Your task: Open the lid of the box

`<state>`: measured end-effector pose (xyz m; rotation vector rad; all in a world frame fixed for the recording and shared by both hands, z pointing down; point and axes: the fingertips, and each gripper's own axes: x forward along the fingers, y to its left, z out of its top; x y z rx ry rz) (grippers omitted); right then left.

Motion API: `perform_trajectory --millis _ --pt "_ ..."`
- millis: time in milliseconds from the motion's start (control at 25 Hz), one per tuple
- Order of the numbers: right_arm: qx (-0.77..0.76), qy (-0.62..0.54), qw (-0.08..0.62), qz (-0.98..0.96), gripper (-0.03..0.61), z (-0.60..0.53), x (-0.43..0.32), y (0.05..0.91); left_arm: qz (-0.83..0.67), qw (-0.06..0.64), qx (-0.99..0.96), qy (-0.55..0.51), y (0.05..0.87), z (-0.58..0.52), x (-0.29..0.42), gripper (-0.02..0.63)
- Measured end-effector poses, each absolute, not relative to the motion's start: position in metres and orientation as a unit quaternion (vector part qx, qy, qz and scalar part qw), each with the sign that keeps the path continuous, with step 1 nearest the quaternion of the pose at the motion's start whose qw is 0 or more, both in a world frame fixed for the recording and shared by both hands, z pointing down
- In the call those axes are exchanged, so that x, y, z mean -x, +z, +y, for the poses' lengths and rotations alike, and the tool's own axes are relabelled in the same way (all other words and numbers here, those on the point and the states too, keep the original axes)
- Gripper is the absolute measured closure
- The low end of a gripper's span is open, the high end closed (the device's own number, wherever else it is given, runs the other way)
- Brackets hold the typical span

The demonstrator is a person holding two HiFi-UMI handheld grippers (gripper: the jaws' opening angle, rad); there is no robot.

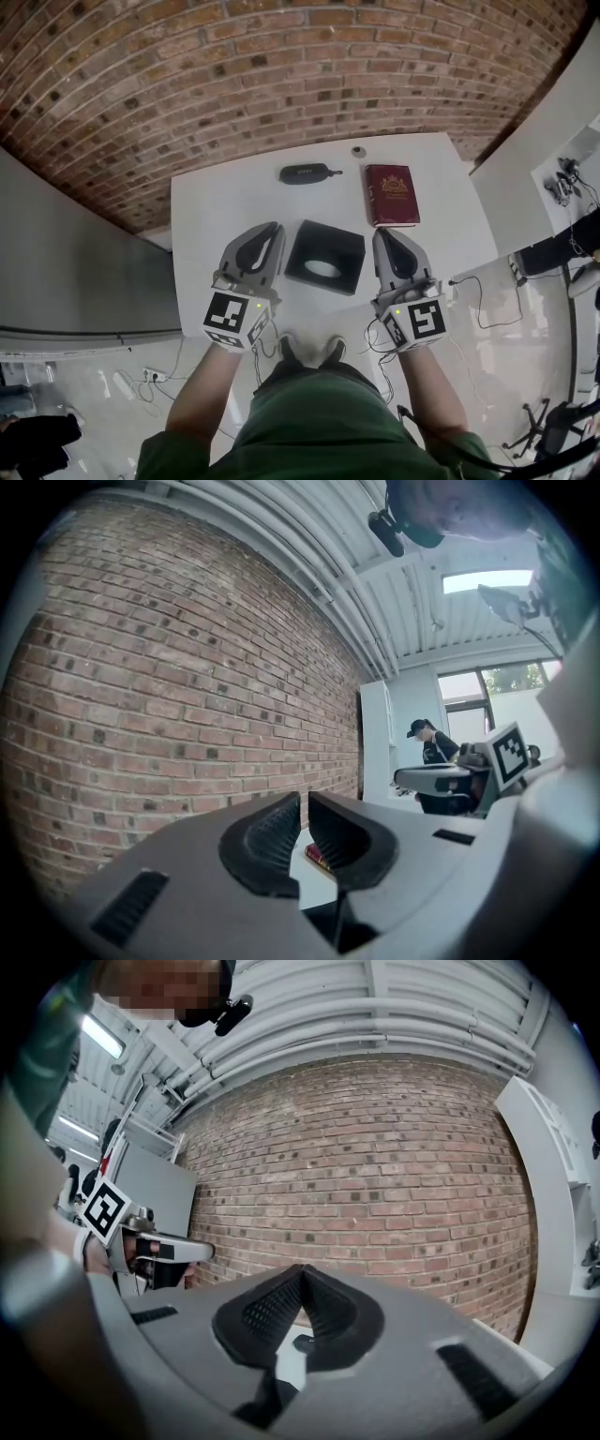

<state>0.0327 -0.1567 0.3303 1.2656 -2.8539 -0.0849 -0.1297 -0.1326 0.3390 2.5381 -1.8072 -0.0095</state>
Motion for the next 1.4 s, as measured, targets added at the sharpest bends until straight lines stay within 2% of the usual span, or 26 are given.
perform_trajectory --millis 1400 --pt "-0.408 -0.023 0.027 -0.912 0.577 -0.160 -0.026 0.341 -0.578 0.017 -0.816 0.005 0.350 -0.140 0.141 0.586"
